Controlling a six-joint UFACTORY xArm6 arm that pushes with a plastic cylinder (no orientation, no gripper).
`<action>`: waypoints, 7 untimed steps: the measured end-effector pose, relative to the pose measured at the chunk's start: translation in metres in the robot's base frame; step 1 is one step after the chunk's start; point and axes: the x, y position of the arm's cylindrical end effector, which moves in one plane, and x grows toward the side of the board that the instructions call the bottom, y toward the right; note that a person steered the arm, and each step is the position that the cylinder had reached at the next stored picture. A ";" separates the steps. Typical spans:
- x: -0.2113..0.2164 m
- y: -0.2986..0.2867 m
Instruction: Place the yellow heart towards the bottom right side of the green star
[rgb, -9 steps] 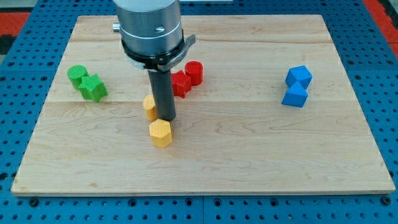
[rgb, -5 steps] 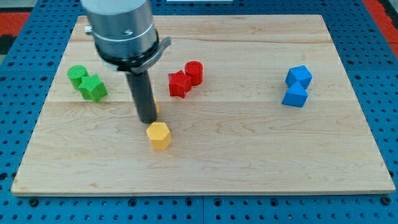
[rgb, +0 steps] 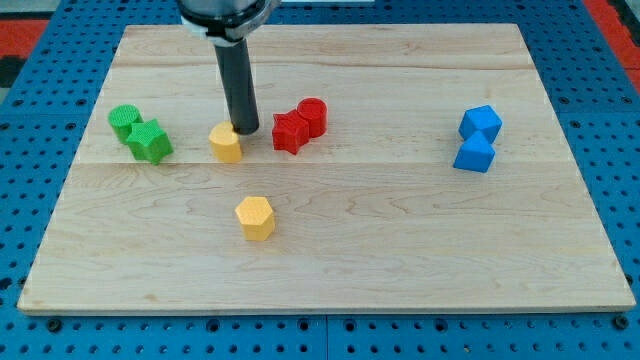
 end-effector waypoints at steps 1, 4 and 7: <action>0.026 -0.013; 0.020 -0.041; 0.007 -0.049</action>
